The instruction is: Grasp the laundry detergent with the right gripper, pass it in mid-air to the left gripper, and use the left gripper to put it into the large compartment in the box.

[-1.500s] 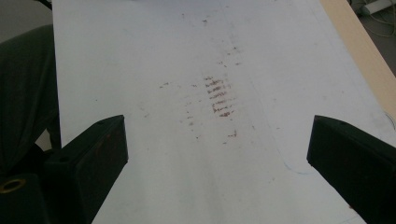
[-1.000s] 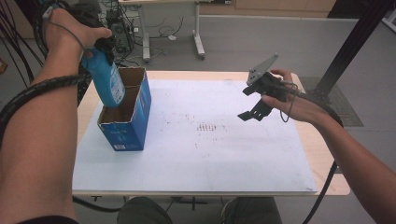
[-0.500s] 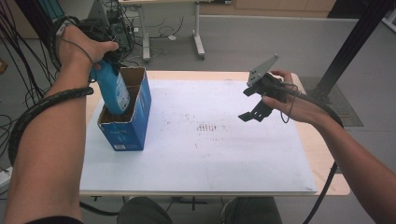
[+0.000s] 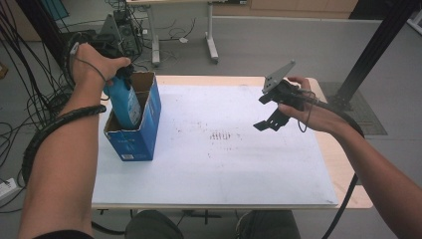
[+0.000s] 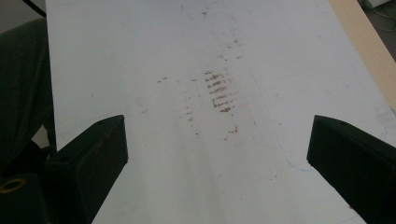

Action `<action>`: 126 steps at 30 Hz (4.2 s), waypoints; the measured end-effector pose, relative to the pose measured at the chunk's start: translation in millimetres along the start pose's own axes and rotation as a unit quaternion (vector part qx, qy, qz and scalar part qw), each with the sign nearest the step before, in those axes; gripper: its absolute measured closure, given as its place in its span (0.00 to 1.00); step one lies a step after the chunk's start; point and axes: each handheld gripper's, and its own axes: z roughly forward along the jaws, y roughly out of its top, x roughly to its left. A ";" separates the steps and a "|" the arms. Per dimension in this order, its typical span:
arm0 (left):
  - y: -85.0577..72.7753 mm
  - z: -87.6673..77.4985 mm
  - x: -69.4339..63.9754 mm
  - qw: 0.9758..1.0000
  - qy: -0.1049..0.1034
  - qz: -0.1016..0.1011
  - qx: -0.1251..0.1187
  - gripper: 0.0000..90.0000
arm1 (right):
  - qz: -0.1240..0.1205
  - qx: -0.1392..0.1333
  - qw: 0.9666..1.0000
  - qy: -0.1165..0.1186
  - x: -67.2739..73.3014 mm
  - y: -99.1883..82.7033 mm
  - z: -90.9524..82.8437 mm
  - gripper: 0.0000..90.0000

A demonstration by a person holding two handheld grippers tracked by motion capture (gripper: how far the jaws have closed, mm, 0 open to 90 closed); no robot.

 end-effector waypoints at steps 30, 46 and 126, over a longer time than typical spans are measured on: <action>-6.0 75.8 0.5 1.000 -0.005 0.008 0.012 0.41 | 0.008 0.012 1.000 -0.004 -1.7 -7.4 4.5 0.06; -7.6 97.5 -1.6 1.000 -0.003 0.018 0.021 0.41 | 0.014 0.017 1.000 -0.005 -4.6 -13.9 6.4 0.06; -6.8 104.8 -4.5 1.000 0.002 0.023 0.014 0.41 | 0.012 0.022 1.000 -0.019 -7.4 -14.8 -0.5 0.06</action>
